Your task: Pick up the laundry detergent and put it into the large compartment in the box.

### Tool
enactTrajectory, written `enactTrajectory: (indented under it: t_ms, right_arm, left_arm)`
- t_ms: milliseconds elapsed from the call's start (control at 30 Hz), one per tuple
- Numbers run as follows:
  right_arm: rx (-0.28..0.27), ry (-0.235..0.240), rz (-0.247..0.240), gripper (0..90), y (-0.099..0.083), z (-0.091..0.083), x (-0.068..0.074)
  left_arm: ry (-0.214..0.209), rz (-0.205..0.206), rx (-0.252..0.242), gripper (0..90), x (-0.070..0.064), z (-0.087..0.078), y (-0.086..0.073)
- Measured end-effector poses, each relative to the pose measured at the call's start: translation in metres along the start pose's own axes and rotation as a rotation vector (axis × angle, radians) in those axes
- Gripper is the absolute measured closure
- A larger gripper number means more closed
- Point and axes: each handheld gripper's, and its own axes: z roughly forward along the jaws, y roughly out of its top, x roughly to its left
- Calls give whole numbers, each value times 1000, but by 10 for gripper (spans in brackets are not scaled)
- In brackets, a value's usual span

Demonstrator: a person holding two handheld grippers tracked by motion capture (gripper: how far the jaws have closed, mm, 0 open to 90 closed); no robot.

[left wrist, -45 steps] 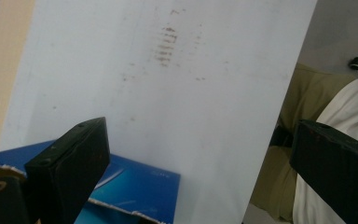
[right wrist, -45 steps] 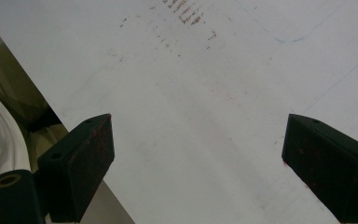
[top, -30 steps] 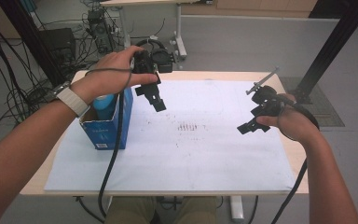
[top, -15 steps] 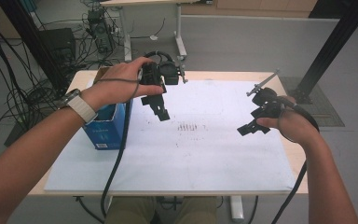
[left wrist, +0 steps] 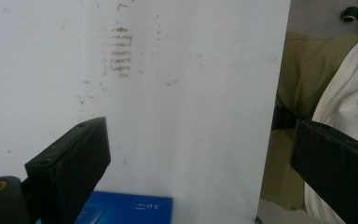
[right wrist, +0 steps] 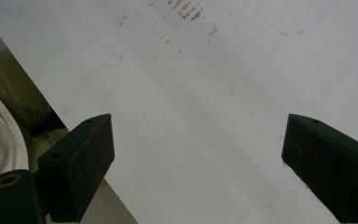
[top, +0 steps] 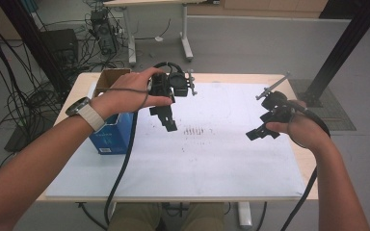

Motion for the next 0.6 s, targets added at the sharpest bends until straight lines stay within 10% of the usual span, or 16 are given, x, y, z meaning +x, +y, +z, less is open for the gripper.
enactTrajectory:
  t_ms: [600]
  right_arm:
    - [-5, -4, 11, 92, -3, -1, -1]
  left_arm:
    - [-9, 13, -9, 55, 1, 13, 3]
